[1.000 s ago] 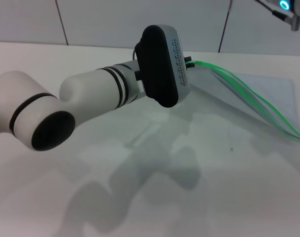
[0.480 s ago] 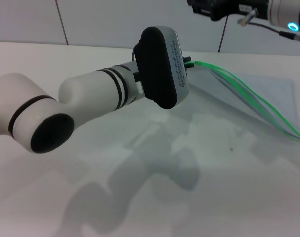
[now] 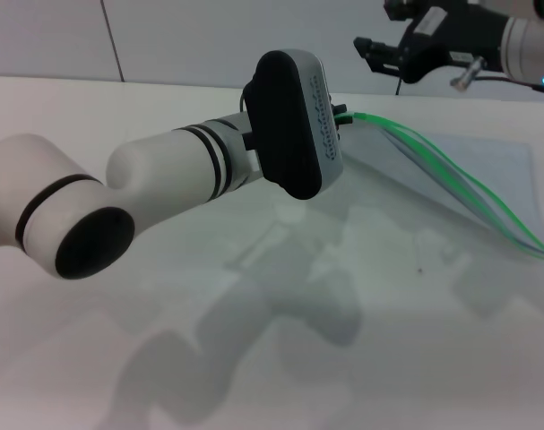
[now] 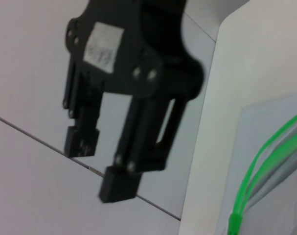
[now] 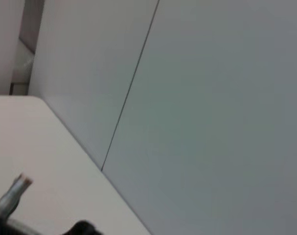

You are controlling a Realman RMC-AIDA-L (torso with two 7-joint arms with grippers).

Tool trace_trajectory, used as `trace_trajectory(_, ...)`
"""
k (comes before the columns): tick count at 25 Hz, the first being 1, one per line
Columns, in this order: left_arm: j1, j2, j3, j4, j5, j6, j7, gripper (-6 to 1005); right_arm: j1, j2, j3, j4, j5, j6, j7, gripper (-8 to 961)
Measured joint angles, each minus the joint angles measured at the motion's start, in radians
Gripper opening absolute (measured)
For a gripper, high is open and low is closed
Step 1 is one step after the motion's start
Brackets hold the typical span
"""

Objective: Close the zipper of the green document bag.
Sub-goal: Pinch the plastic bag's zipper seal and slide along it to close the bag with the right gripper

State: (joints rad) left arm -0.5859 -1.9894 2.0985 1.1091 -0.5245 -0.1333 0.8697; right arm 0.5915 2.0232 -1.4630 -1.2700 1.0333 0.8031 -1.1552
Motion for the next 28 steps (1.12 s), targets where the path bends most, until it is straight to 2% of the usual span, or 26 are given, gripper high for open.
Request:
trace_trajectory(10, 0.000, 0.000, -0.001, 0.000, 0.005, -0.001, 0.000, 51, -0.018, 0.004, -0.024, -0.053, -0.086, 0.118, 0.002, 573)
trace_trajectory(20, 0.000, 0.007, 0.000, 0.003, 0.005, -0.004, 0.000, 51, -0.021, 0.007, -0.144, -0.090, -0.195, 0.121, 0.022, 573)
trace_trajectory(28, 0.000, 0.008, 0.002, 0.005, 0.004, -0.001, 0.000, 51, -0.021, 0.008, -0.180, -0.097, -0.229, 0.082, 0.044, 570)
